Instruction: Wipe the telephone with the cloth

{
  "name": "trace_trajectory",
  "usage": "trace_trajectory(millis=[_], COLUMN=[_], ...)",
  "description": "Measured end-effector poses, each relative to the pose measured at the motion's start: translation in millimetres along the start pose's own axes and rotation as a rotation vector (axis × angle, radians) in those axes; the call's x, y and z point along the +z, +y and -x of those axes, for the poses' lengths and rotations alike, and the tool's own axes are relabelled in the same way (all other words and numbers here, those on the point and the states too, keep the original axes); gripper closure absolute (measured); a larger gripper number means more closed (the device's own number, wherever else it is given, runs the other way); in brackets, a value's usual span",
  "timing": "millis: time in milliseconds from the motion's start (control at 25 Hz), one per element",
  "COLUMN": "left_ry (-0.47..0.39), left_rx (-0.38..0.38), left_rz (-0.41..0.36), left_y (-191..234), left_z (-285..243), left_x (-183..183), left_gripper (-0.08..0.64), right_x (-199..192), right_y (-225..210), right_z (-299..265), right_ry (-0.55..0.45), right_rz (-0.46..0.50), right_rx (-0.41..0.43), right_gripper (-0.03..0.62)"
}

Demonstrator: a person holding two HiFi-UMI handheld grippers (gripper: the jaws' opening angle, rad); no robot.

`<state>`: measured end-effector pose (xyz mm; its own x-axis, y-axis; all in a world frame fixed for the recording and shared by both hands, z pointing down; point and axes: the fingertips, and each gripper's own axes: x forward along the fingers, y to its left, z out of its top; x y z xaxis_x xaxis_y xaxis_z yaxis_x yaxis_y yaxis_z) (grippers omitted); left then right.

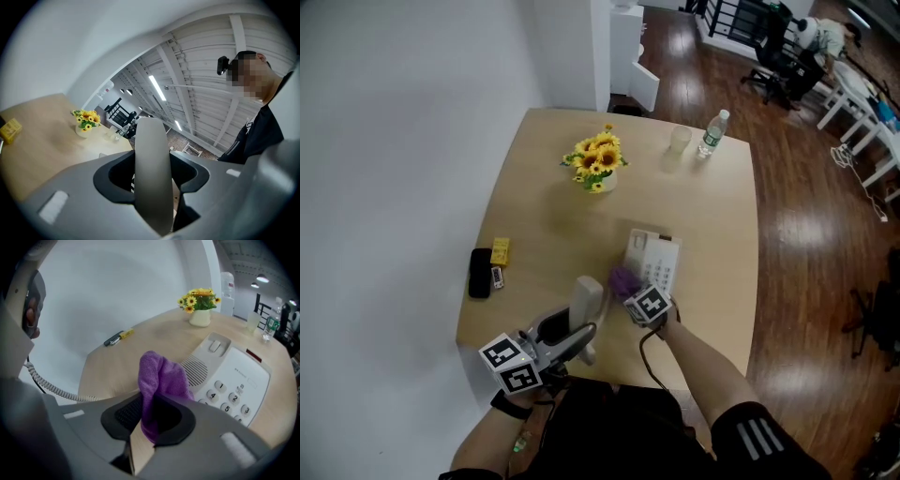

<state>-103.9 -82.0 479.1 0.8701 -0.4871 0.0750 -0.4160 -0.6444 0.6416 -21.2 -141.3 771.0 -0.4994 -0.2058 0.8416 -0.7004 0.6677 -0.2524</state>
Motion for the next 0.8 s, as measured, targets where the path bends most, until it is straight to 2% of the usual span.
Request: trace_trajectory(millis=[160, 280, 400, 600, 800], left_ry=[0.024, 0.028, 0.021, 0.070, 0.138], left_rx=[0.019, 0.036, 0.053, 0.122, 0.226], left_rz=[-0.017, 0.011, 0.031, 0.018, -0.004], left_y=[6, 14, 22, 56, 105], left_z=[0, 0, -2, -21, -62], left_x=[-12, -23, -29, -43, -61], left_gripper=[0.345, 0.345, 0.345, 0.345, 0.345], right_x=[-4, -10, -18, -11, -6], right_y=[5, 11, 24, 43, 46], right_z=[-1, -1, 3, 43, 126], right_ry=[-0.008, 0.003, 0.010, -0.160, -0.368], right_rz=[-0.066, -0.135, -0.161, -0.212, -0.244], right_rx=[0.038, 0.110, 0.186, 0.262, 0.249], right_gripper=[0.522, 0.523, 0.522, 0.523, 0.522])
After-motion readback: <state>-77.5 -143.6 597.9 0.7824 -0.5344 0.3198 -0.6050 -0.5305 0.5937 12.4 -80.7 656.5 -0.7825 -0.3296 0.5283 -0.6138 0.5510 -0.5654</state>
